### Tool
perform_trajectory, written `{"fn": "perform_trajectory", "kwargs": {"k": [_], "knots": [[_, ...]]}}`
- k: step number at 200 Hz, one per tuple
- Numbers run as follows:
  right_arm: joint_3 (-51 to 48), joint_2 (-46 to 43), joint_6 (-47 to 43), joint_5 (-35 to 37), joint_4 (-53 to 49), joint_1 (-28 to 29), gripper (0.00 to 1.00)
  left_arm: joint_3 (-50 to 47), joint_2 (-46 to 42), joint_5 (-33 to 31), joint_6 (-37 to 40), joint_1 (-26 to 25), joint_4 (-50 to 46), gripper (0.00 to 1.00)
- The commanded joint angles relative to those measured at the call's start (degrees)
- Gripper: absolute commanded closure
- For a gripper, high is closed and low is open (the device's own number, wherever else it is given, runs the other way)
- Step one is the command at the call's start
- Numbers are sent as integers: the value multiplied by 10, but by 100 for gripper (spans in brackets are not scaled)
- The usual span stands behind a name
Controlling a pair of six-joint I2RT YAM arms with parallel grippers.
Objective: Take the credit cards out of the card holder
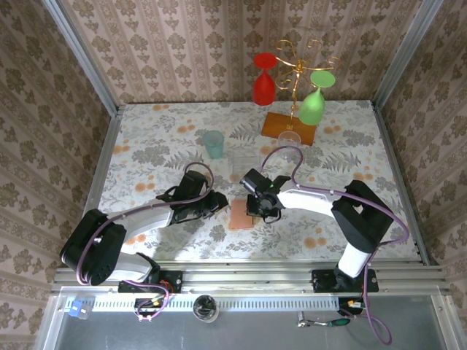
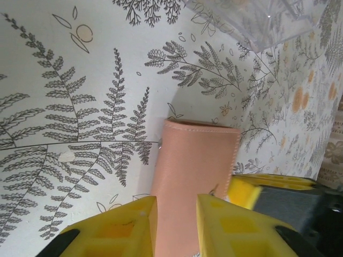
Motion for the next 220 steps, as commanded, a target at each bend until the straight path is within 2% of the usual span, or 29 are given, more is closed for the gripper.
{"fn": "perform_trajectory", "kwargs": {"k": [1,77,164,220], "knots": [[-2,-39,-37,20,-50,-11,92,5,-8,0,23,7,-14,74],[37,-65,-96,13,-102,-20,92,6,-13,0,43,23,-27,74],[97,-47,-89,8,-122,-17,92,-16,-62,-7,60,49,-42,73],[135,-9,-85,-31,-109,-3,91,-37,-81,5,69,65,-45,73]]}}
